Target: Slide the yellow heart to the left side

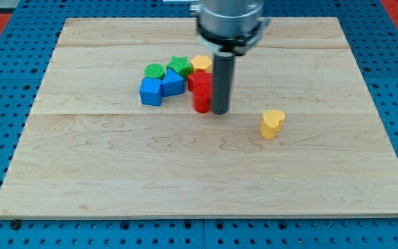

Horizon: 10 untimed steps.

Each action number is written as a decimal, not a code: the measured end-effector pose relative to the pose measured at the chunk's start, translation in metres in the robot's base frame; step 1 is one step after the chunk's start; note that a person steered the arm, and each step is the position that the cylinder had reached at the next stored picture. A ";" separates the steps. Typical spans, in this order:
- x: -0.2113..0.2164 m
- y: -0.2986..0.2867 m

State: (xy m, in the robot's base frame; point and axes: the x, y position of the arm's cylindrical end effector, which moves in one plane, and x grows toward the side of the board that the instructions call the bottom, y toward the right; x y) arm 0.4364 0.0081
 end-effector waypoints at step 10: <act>0.090 -0.017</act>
State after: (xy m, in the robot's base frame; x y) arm 0.5268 -0.0087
